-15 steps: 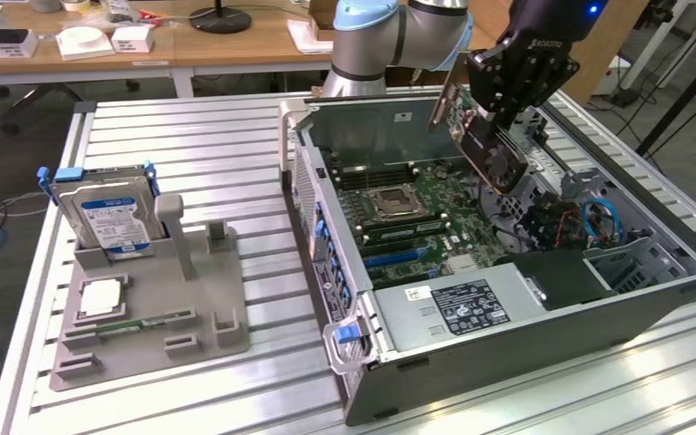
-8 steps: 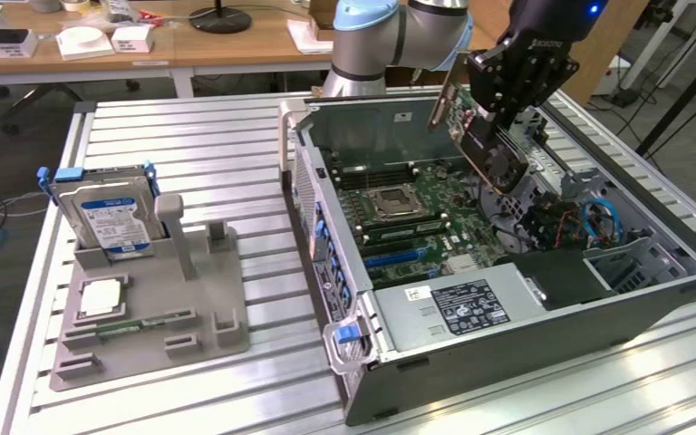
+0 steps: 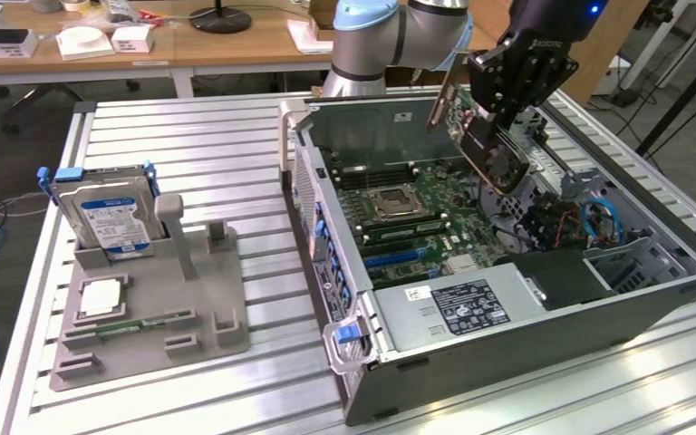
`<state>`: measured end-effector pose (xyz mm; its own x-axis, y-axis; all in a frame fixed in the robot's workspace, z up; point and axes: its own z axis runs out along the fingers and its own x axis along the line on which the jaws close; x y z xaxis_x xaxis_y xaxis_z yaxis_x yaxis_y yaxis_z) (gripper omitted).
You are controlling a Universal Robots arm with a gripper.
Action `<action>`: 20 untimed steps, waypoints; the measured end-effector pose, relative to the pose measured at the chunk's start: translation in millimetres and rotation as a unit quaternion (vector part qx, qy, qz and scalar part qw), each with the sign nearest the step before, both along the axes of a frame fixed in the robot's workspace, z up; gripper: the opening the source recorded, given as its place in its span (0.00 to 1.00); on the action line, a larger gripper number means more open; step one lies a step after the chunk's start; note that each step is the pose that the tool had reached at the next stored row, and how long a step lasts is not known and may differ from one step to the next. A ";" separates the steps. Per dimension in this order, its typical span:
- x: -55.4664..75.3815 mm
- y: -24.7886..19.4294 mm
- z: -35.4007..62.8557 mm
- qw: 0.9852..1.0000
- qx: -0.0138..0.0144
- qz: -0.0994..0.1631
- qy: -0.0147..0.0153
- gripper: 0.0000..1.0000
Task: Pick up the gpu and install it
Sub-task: 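Insert the gpu into the slot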
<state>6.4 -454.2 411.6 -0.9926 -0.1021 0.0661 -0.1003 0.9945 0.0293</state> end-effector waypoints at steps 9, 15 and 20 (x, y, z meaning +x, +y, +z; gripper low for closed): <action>0.0 0.0 0.0 1.000 0.000 0.011 0.000 0.26; 0.0 0.0 -0.1 1.000 0.000 0.019 0.000 0.26; 0.0 0.0 -0.1 1.000 0.000 0.025 0.000 0.26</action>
<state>6.4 -454.2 411.4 -0.9861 -0.1523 0.0661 -0.1506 0.9882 0.0293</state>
